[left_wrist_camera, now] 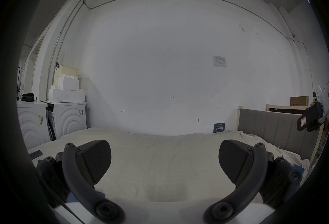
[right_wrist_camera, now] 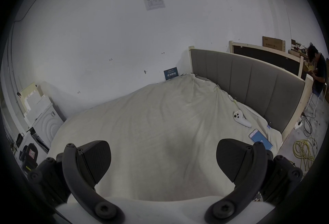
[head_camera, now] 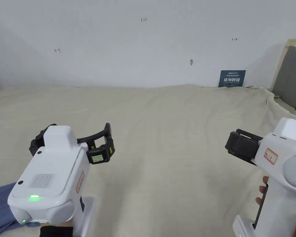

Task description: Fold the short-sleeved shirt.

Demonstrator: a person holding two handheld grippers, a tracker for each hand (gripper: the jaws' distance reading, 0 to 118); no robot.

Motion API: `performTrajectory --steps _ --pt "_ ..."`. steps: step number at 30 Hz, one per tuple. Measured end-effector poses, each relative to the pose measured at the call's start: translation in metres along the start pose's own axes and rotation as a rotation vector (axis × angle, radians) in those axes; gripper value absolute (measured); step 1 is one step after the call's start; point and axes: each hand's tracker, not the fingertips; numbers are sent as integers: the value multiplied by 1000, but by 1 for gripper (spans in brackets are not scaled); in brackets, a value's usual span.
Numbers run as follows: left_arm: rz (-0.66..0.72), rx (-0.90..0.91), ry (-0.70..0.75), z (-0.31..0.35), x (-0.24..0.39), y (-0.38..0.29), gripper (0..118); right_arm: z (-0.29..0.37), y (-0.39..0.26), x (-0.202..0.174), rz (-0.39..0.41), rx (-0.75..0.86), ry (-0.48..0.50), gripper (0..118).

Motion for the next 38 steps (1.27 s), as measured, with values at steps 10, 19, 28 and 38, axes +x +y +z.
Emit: performTrajectory --steps 10,19,28,38 --pt "-1 4 5 2 -1 2 118 10 -8 7 36 226 68 116" --pt "5 16 6 3 0 3 118 13 -20 6 158 353 81 118" --pt "9 47 -3 6 6 1 118 10 -25 5 203 385 78 118" --pt "-28 33 4 5 11 0 118 12 -26 2 218 409 105 118"
